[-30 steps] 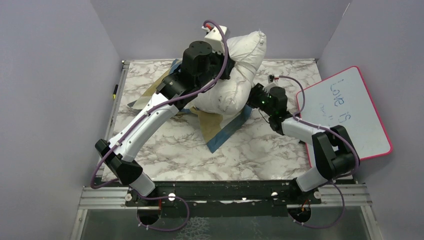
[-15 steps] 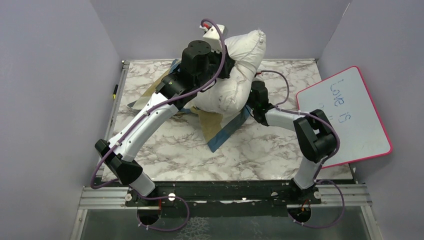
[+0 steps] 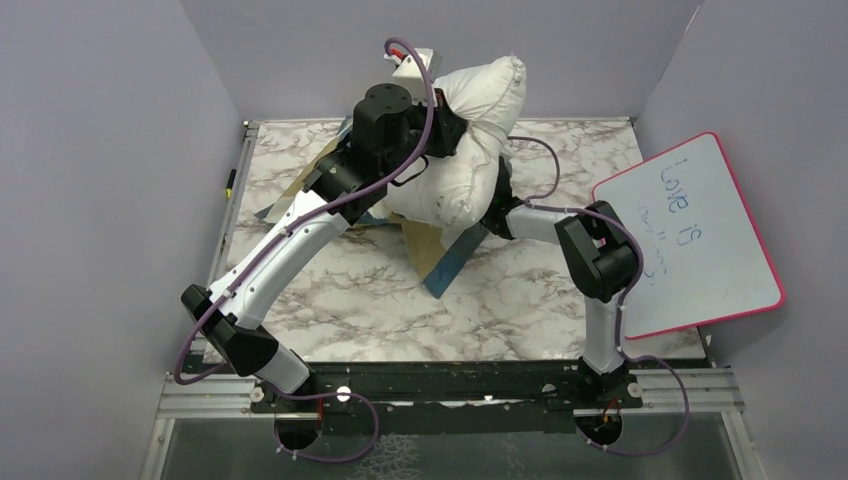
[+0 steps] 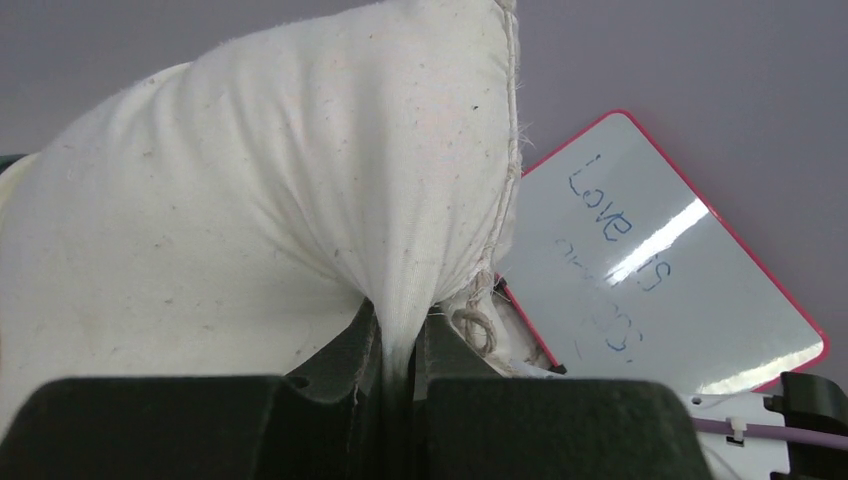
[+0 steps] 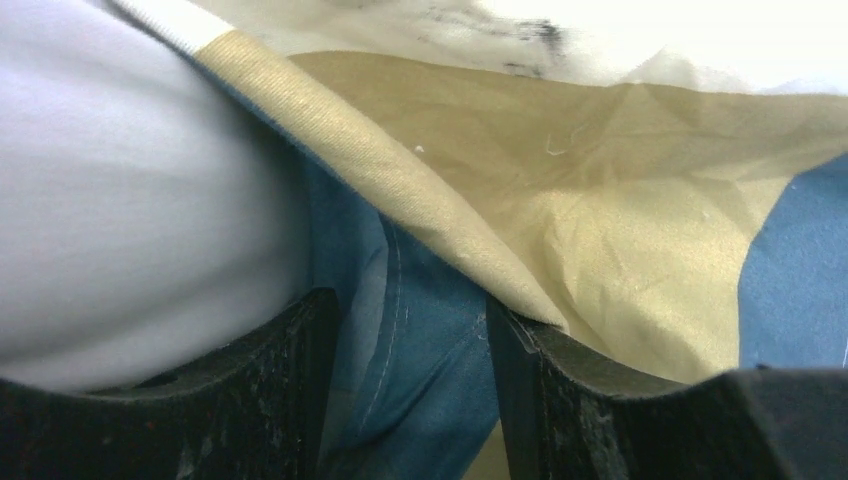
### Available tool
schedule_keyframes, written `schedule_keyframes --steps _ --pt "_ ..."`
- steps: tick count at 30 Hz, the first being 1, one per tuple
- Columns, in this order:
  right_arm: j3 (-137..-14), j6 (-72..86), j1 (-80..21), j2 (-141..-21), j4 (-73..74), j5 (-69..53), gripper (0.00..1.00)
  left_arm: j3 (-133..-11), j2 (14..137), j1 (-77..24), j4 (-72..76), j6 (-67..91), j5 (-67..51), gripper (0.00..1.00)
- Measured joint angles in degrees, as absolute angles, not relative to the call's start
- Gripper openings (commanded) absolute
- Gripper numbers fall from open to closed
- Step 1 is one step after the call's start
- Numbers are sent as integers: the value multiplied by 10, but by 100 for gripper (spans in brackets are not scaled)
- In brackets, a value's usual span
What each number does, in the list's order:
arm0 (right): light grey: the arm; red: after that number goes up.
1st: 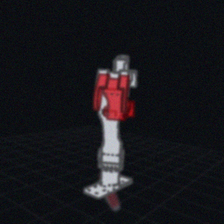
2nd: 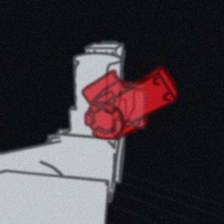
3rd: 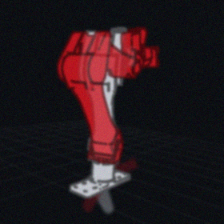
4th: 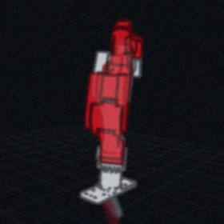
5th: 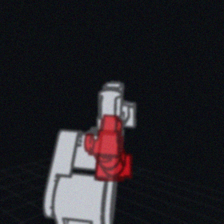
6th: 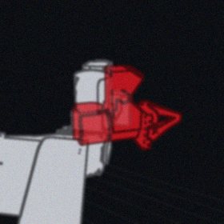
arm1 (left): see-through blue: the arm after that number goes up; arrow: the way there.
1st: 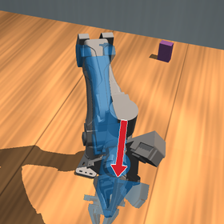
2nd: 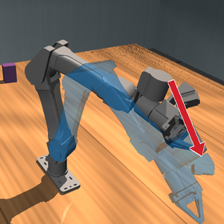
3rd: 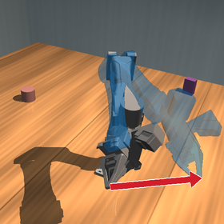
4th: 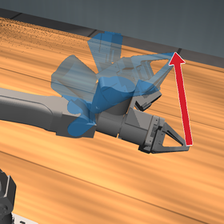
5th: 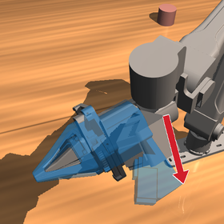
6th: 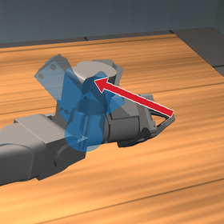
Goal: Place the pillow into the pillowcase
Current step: Stuff the pillow into the pillowcase.
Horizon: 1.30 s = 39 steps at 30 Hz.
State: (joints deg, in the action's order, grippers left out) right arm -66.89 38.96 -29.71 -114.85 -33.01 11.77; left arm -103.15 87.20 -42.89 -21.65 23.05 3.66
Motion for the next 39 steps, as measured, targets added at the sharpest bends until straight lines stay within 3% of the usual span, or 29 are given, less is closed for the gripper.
schedule_keyframes --steps 4,8,10,13,18,27,39 --pt "-730 408 -303 -1192 -305 173 57 -1026 871 -424 -209 239 37 0" --pt "-762 432 -305 -1218 -277 213 42 -1015 862 -422 -209 241 42 0" --pt "-773 442 -305 -1229 -267 215 30 -1013 856 -422 -211 240 47 0" --pt "-803 457 -307 -1253 -250 213 2 -1011 847 -422 -212 239 55 0" --pt "-778 470 -302 -1258 -289 166 0 -1002 834 -422 -216 233 60 0" --pt "-542 495 -212 -1168 -549 -89 0 -987 820 -430 -219 199 75 0" --pt "-493 546 -181 -1124 -792 -314 0 -987 806 -432 -216 138 132 0"
